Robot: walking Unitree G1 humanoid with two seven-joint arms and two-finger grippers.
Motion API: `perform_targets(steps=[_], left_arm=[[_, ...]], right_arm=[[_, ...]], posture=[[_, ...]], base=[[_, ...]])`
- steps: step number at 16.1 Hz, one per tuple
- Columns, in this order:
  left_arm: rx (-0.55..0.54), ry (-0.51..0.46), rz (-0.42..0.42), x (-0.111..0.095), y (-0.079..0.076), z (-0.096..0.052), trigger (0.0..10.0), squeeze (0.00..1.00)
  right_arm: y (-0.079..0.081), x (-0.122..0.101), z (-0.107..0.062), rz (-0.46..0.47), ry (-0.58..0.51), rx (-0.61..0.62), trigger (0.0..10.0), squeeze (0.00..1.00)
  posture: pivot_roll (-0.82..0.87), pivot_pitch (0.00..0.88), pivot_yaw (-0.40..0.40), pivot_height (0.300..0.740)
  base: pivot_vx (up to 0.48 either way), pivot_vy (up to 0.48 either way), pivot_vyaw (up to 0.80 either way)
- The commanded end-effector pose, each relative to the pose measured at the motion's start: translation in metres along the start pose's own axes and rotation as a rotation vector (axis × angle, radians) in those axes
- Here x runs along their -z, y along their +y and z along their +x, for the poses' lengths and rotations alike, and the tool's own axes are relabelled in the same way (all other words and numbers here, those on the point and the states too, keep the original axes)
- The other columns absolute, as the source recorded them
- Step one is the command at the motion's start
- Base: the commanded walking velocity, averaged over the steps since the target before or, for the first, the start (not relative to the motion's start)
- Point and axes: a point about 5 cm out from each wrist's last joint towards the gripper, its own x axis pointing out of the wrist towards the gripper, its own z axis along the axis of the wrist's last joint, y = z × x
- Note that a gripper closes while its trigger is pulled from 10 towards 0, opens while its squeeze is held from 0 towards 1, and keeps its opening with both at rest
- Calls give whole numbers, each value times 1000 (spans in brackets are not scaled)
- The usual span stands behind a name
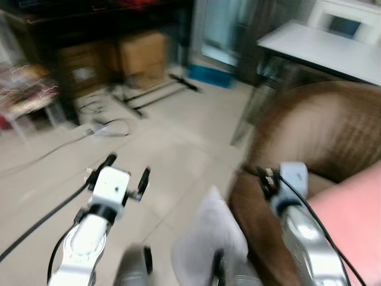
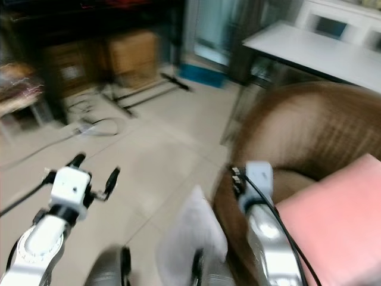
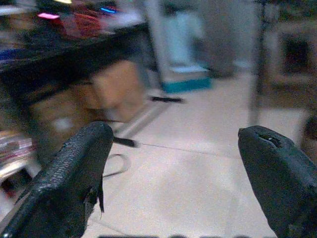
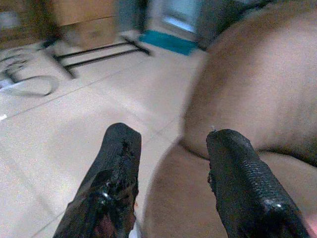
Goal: Move the pillow to the sofa from floor
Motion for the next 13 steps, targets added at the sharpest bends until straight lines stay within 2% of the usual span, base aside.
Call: perform_targets(steps=[1,6,13], left_arm=[[4,44,-8,9,-1,-3,10000,0],[-21,44,-23,10,1,-3,10000,0],[-22,43,-42,10,2,-3,10000,0]], right_arm=[[2,0,1,-1,1,-11,10000,0],[6,-1,3,-22,-9,-39,10000,0],[12,1,5,-41,10,-97,10000,0]], posture=[[35,4,-80,581],[37,4,-86,527],[36,0,-88,527]], base=[[0,0,0],[0,0,0],[0,0,0]])
